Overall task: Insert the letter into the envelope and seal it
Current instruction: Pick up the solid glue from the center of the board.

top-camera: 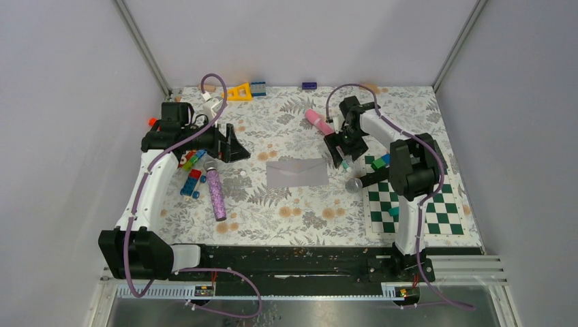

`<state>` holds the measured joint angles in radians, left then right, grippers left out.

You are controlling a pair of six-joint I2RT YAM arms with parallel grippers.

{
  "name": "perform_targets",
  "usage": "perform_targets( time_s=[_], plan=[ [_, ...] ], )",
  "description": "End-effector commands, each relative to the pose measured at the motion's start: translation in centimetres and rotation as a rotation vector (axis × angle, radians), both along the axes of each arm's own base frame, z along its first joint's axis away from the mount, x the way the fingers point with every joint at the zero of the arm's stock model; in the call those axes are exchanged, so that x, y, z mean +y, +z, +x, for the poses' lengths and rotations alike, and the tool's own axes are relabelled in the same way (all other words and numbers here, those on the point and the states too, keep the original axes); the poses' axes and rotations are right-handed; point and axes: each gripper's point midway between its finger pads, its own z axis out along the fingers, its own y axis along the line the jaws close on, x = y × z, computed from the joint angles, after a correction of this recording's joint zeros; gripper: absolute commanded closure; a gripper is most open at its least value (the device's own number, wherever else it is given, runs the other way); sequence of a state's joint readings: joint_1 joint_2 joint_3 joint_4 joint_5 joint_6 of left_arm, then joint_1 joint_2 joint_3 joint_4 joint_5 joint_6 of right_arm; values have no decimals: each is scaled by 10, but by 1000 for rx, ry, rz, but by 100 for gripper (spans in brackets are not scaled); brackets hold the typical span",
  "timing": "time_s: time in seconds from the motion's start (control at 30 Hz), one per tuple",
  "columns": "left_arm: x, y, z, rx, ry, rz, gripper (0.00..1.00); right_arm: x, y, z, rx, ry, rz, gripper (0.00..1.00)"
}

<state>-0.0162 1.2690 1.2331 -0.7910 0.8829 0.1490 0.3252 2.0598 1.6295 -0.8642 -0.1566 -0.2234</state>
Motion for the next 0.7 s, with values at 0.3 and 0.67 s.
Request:
perform_targets(
  time_s=[0.3, 0.67],
  plan=[
    [4, -7, 14, -12, 10, 4, 1, 20, -26, -17, 188, -62, 66, 25],
    [12, -4, 16, -9, 44, -2, 1, 14, -44, -1, 105, -72, -185, 37]
  ],
)
